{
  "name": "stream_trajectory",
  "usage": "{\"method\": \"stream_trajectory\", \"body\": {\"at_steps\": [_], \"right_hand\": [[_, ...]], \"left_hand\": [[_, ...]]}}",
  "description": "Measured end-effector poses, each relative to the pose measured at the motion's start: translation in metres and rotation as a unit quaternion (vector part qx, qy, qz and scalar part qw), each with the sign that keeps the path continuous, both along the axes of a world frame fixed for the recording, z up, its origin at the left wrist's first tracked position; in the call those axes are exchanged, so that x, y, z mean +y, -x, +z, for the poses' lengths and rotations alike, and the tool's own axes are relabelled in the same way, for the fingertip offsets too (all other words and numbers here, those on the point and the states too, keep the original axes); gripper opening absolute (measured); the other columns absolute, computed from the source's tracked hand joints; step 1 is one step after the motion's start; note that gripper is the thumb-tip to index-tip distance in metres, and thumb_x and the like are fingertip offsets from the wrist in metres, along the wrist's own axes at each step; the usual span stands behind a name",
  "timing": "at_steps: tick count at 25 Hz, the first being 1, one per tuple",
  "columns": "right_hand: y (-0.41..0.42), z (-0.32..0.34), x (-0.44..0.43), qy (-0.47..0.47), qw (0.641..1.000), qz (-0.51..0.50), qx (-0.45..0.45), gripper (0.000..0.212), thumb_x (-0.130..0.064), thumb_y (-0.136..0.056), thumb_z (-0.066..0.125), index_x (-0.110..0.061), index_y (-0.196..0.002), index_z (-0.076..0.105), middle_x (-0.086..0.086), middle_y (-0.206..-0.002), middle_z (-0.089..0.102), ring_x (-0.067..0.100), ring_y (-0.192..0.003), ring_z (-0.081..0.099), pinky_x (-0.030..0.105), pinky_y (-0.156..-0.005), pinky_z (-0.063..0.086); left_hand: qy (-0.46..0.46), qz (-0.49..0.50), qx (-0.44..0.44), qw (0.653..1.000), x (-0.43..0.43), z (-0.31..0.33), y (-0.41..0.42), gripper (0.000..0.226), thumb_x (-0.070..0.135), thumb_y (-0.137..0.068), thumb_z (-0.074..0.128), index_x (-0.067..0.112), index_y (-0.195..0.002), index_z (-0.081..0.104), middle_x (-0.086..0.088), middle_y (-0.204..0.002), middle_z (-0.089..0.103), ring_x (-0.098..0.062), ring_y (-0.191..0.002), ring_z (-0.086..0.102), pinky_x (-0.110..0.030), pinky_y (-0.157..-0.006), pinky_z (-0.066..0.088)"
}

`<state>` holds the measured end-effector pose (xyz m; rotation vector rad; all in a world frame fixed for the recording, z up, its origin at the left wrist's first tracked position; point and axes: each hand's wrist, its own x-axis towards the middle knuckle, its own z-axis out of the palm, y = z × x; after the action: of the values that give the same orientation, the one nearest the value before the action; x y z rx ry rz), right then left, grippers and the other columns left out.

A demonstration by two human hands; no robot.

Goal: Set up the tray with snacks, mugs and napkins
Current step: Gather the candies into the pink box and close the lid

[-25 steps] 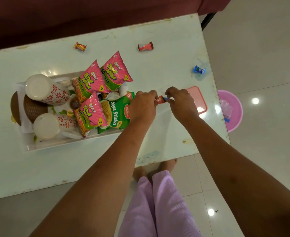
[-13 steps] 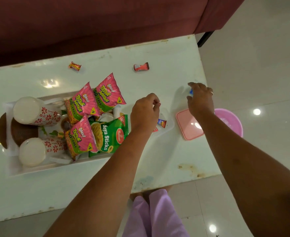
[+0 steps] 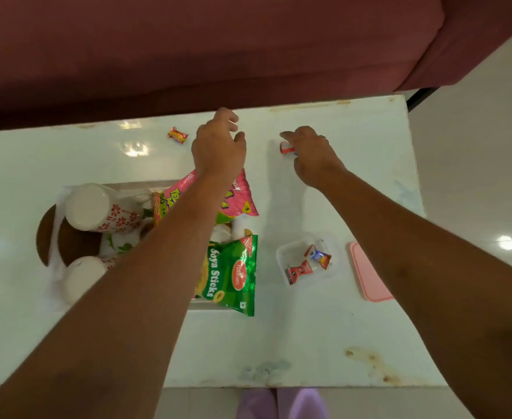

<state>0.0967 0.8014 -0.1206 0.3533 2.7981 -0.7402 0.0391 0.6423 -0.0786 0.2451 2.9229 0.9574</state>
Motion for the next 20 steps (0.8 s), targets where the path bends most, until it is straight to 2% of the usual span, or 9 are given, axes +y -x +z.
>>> {"method": "stream_trajectory", "body": {"at_steps": [2, 4, 6, 9, 11, 13, 15, 17, 20], "right_hand": [[0.007, -0.011, -0.005, -0.037, 0.999, 0.001, -0.020, 0.040, 0.001, -0.090, 0.046, -0.016, -0.125, 0.051, 0.012, -0.132, 0.044, 0.036, -0.112, 0.045, 0.042, -0.089, 0.046], [0.005, -0.018, -0.009, -0.054, 0.998, -0.012, 0.004, 0.022, -0.004, -0.091, 0.049, -0.011, -0.111, 0.056, 0.015, -0.116, 0.050, 0.036, -0.102, 0.050, 0.039, -0.077, 0.047], [0.003, -0.022, -0.015, -0.045, 0.999, -0.007, 0.016, 0.015, -0.008, -0.091, 0.051, -0.008, -0.105, 0.056, 0.016, -0.109, 0.052, 0.036, -0.096, 0.052, 0.037, -0.073, 0.046], [-0.002, -0.018, -0.019, 0.107, 0.989, -0.102, 0.018, 0.014, -0.011, -0.091, 0.054, -0.007, -0.104, 0.058, 0.011, -0.102, 0.056, 0.029, -0.089, 0.056, 0.033, -0.070, 0.047], [-0.015, -0.008, -0.017, 0.248, 0.949, -0.195, 0.020, 0.017, -0.013, -0.091, 0.055, -0.009, -0.107, 0.059, 0.003, -0.097, 0.055, 0.022, -0.083, 0.058, 0.031, -0.069, 0.054], [-0.036, 0.005, -0.015, 0.318, 0.916, -0.240, 0.042, 0.018, -0.015, -0.091, 0.057, -0.014, -0.108, 0.058, -0.002, -0.093, 0.055, 0.016, -0.080, 0.056, 0.021, -0.063, 0.056], [-0.061, 0.021, -0.013, 0.338, 0.909, -0.238, 0.052, 0.017, -0.018, -0.089, 0.060, -0.020, -0.106, 0.056, -0.005, -0.092, 0.060, 0.010, -0.075, 0.057, 0.014, -0.057, 0.054], [-0.089, 0.035, -0.012, 0.318, 0.926, -0.200, 0.043, 0.017, -0.018, -0.085, 0.065, -0.023, -0.096, 0.055, -0.006, -0.090, 0.066, 0.002, -0.068, 0.058, 0.012, -0.056, 0.052], [-0.126, 0.047, -0.019, 0.268, 0.955, -0.130, -0.005, 0.017, -0.020, -0.077, 0.073, -0.026, -0.081, 0.057, -0.010, -0.081, 0.065, -0.002, -0.061, 0.058, 0.007, -0.052, 0.045]], "left_hand": [[0.044, 0.007, -0.018, 0.999, -0.020, -0.012, 0.022, 0.035, 0.018, -0.088, 0.056, 0.014, -0.123, 0.051, -0.007, -0.124, 0.062, -0.027, -0.118, 0.052, -0.040, -0.094, 0.046], [0.111, 0.007, -0.041, 0.993, -0.039, -0.027, 0.042, 0.043, 0.019, -0.091, 0.052, 0.015, -0.133, 0.043, -0.009, -0.137, 0.051, -0.029, -0.129, 0.041, -0.041, -0.100, 0.040], [0.170, -0.002, -0.092, 0.981, -0.058, -0.042, 0.057, 0.053, 0.019, -0.092, 0.049, 0.018, -0.142, 0.031, -0.012, -0.145, 0.039, -0.031, -0.135, 0.033, -0.043, -0.106, 0.034], [0.214, -0.037, -0.138, 0.966, -0.083, -0.057, 0.065, 0.053, 0.018, -0.093, 0.051, 0.019, -0.142, 0.031, -0.015, -0.147, 0.034, -0.035, -0.135, 0.031, -0.045, -0.106, 0.033], [0.223, -0.052, -0.090, 0.969, -0.092, -0.061, 0.065, 0.039, 0.015, -0.091, 0.055, 0.013, -0.129, 0.047, -0.020, -0.136, 0.044, -0.037, -0.125, 0.040, -0.045, -0.099, 0.039], [0.219, -0.054, -0.059, 0.972, -0.090, -0.056, 0.064, 0.023, 0.008, -0.090, 0.056, 0.005, -0.112, 0.057, -0.024, -0.122, 0.052, -0.038, -0.113, 0.051, -0.044, -0.089, 0.045], [0.170, -0.033, -0.062, 0.983, -0.083, -0.045, 0.064, 0.018, 0.007, -0.091, 0.054, 0.002, -0.107, 0.061, -0.024, -0.117, 0.058, -0.037, -0.108, 0.056, -0.039, -0.085, 0.046], [0.071, 0.000, -0.037, 0.997, -0.072, -0.023, 0.055, 0.019, 0.011, -0.090, 0.056, 0.003, -0.106, 0.060, -0.020, -0.113, 0.064, -0.031, -0.106, 0.060, -0.029, -0.080, 0.045], [-0.107, -0.067, 0.029, 0.992, -0.053, 0.018, 0.006, 0.014, 0.015, -0.086, 0.061, 0.008, -0.097, 0.057, -0.008, -0.097, 0.069, -0.012, -0.091, 0.064, -0.020, -0.072, 0.049]]}}
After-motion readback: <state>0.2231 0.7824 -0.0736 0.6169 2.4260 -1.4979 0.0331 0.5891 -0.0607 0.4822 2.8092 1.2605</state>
